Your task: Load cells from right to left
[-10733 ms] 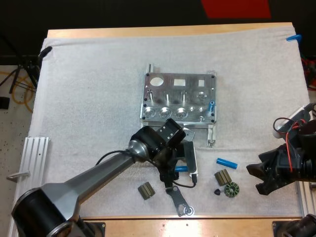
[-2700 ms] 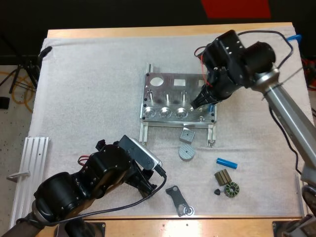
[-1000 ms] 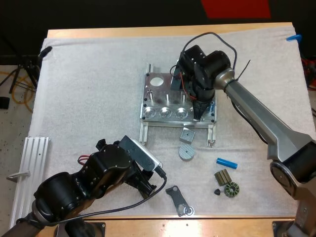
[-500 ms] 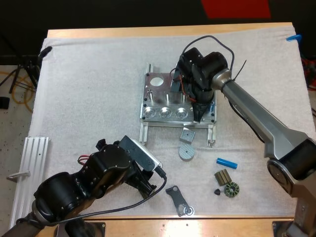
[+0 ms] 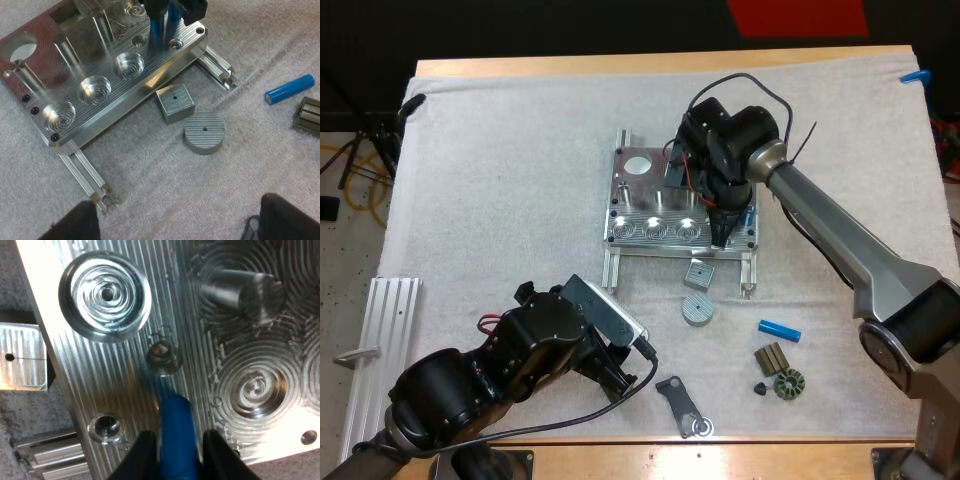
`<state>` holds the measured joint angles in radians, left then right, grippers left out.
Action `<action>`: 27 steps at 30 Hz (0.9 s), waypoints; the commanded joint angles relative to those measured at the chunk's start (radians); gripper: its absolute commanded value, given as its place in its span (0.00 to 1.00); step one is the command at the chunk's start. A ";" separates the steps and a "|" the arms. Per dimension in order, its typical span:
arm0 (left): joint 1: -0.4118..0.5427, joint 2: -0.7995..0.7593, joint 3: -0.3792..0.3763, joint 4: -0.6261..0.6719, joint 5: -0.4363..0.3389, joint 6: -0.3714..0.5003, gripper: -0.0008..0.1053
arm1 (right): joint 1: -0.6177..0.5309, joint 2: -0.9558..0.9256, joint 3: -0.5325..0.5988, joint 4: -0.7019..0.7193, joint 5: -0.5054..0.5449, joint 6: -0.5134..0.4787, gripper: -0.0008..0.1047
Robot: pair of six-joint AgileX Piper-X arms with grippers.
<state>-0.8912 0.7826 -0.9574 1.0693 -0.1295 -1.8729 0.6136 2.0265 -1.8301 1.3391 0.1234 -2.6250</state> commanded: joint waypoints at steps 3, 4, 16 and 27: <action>-0.002 -0.006 -0.006 0.003 -0.026 0.001 0.62 | -0.002 0.007 -0.005 -0.016 0.009 -0.012 0.11; -0.002 -0.006 -0.006 0.003 -0.026 0.001 0.62 | -0.002 0.007 -0.005 -0.021 0.029 -0.012 0.11; -0.002 -0.006 -0.006 0.003 -0.026 0.001 0.62 | -0.002 -0.012 -0.005 -0.024 0.002 -0.004 0.19; -0.002 -0.006 -0.006 0.003 -0.026 0.001 0.62 | -0.002 -0.071 -0.005 -0.040 -0.008 0.034 0.42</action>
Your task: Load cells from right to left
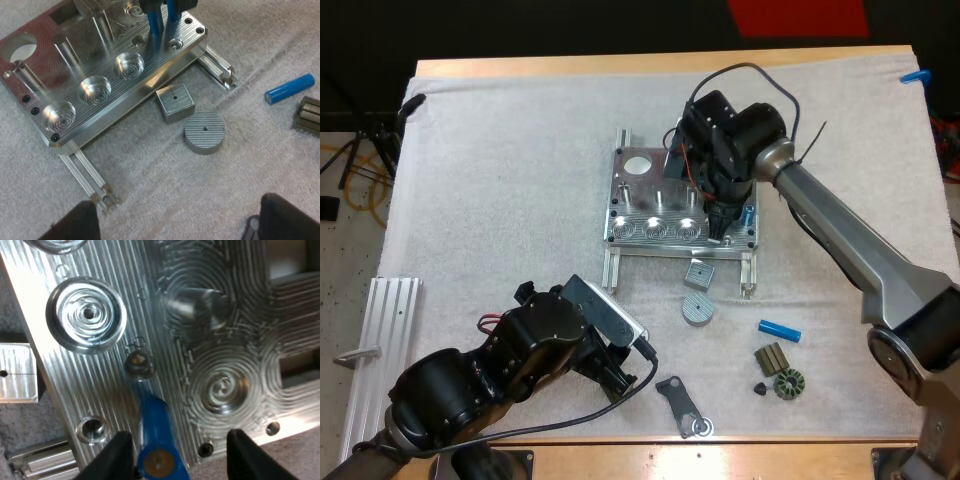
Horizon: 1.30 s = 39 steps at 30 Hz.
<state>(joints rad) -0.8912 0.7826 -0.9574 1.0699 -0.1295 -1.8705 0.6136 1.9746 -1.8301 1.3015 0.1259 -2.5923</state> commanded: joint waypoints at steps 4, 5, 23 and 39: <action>-0.002 -0.006 -0.006 0.003 -0.026 -0.001 0.62 | -0.002 -0.055 -0.005 -0.007 -0.005 0.001 0.42; -0.002 -0.006 -0.006 0.003 -0.026 -0.001 0.62 | -0.002 -0.061 -0.005 -0.010 0.005 0.001 0.42; -0.002 -0.006 -0.006 0.003 -0.026 -0.001 0.62 | -0.002 -0.055 -0.003 -0.046 0.027 0.016 0.42; -0.002 -0.006 -0.006 0.003 -0.026 -0.001 0.62 | -0.007 0.008 0.009 -0.046 0.035 0.016 0.42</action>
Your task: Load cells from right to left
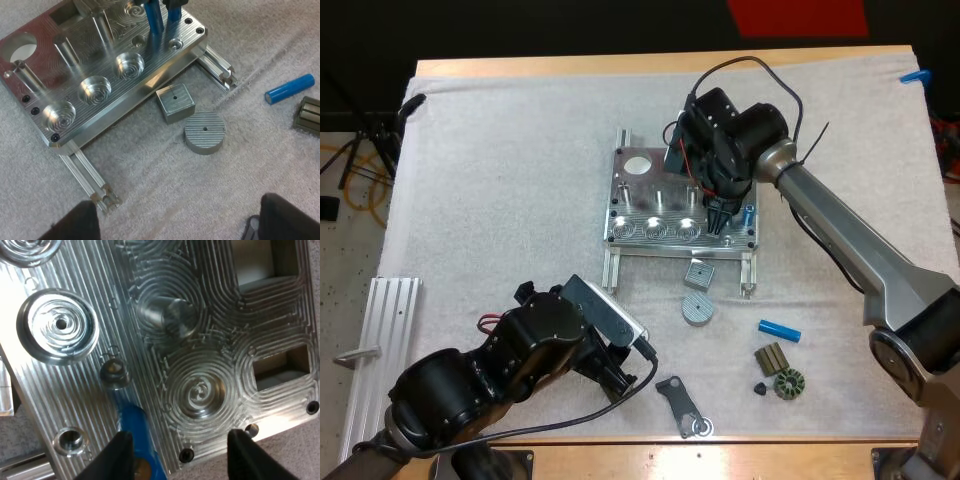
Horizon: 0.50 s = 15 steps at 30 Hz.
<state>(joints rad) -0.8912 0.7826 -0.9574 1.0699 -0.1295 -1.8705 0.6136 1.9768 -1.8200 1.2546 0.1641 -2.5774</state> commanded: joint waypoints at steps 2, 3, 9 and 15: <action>-0.002 -0.006 -0.006 0.003 -0.026 -0.001 0.62 | -0.010 0.007 -0.001 0.000 0.001 0.001 0.42; -0.002 -0.006 -0.006 0.003 -0.026 -0.001 0.62 | -0.012 0.007 -0.001 0.000 0.008 0.001 0.42; -0.002 -0.006 -0.006 0.003 -0.026 -0.001 0.62 | -0.031 0.007 -0.001 0.001 0.046 0.001 0.42; -0.002 -0.006 -0.006 0.003 -0.026 -0.001 0.62 | -0.031 0.007 -0.001 -0.023 0.041 0.045 0.42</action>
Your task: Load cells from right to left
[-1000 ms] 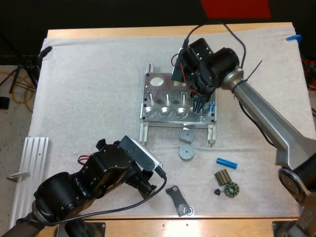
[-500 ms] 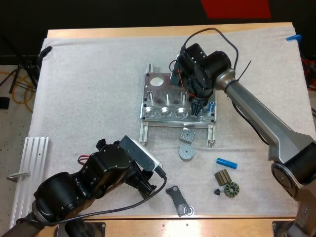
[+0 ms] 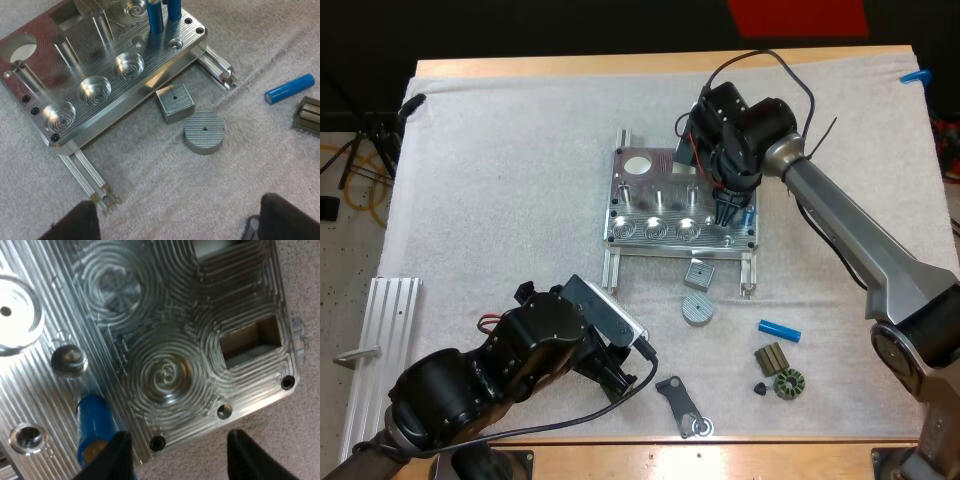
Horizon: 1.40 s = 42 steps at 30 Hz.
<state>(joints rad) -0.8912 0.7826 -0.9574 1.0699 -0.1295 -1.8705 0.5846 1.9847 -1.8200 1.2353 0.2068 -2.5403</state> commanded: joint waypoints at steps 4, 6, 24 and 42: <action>-0.002 -0.006 -0.006 0.003 -0.026 0.023 0.62 | 0.004 -0.017 -0.001 -0.001 -0.002 0.068 0.42; -0.002 -0.006 -0.006 0.003 -0.026 0.038 0.62 | 0.003 -0.032 -0.001 0.001 -0.002 0.133 0.42; -0.002 -0.006 -0.006 0.003 -0.026 0.312 0.62 | 0.003 -0.263 -0.001 0.324 -0.010 0.442 0.42; -0.002 -0.006 -0.006 0.003 -0.024 0.449 0.62 | 0.001 -0.446 -0.001 0.352 -0.010 0.697 0.42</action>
<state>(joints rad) -0.8912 0.7826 -0.9574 1.0699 -0.1374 -1.4316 0.5869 1.5526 -1.8200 1.5371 0.2030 -1.8537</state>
